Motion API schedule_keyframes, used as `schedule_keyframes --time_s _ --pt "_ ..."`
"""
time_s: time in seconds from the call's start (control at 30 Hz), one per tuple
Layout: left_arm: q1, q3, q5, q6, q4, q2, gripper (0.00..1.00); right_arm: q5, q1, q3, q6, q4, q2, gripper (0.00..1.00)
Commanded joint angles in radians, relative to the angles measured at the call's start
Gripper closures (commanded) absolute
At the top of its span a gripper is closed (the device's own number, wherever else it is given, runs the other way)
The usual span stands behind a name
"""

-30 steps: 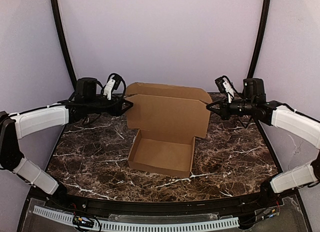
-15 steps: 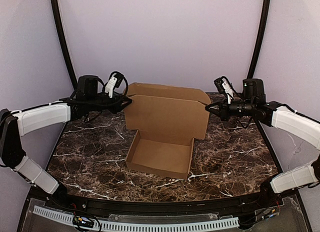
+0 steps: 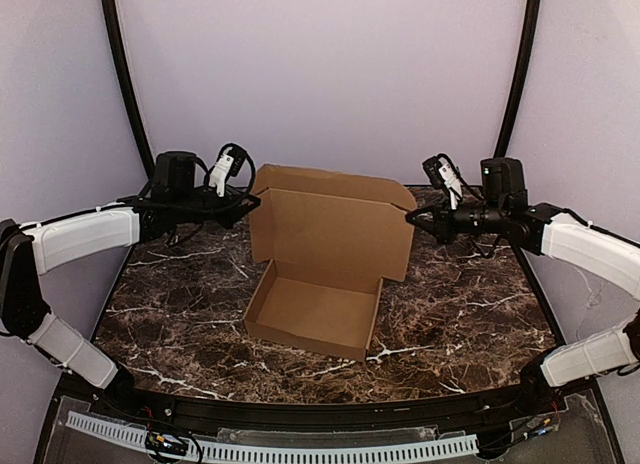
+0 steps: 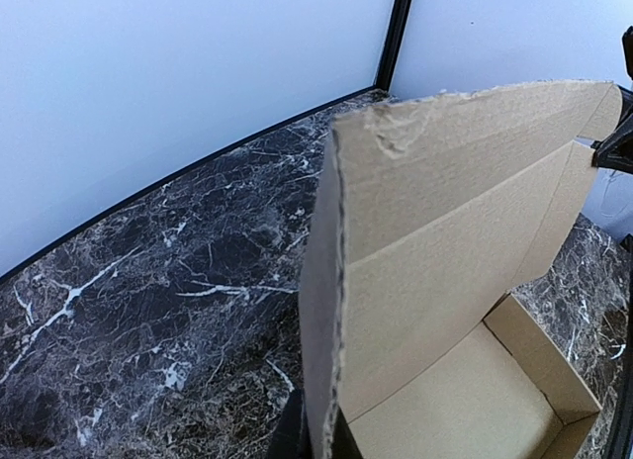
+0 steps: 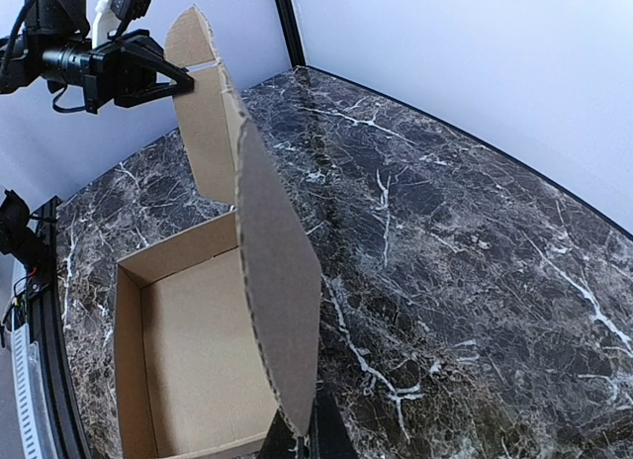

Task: Fold the paper box

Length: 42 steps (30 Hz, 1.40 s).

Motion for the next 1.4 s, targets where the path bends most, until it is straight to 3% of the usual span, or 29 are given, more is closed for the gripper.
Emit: schedule_keyframes --time_s 0.0,0.3,0.6,0.87,1.13,1.37 --pt "0.002 -0.033 -0.002 -0.021 -0.040 -0.058 0.99 0.043 0.042 -0.001 0.041 0.059 -0.020 1.00" --pt "-0.034 -0.116 -0.058 -0.147 -0.030 -0.157 0.99 0.267 0.202 0.017 0.173 0.109 -0.015 1.00" --pt "-0.163 -0.226 -0.318 -0.233 -0.026 -0.260 0.99 0.547 0.374 0.024 0.259 0.186 0.022 1.00" --pt "-0.268 -0.294 -0.459 -0.341 0.003 -0.330 0.99 0.732 0.504 0.035 0.338 0.233 0.074 1.00" --pt "-0.314 -0.354 -0.497 -0.436 0.021 -0.337 0.99 0.913 0.632 0.048 0.396 0.233 0.136 1.00" --pt "-0.334 -0.397 -0.511 -0.474 0.007 -0.361 0.99 0.971 0.689 0.025 0.422 0.238 0.162 1.00"
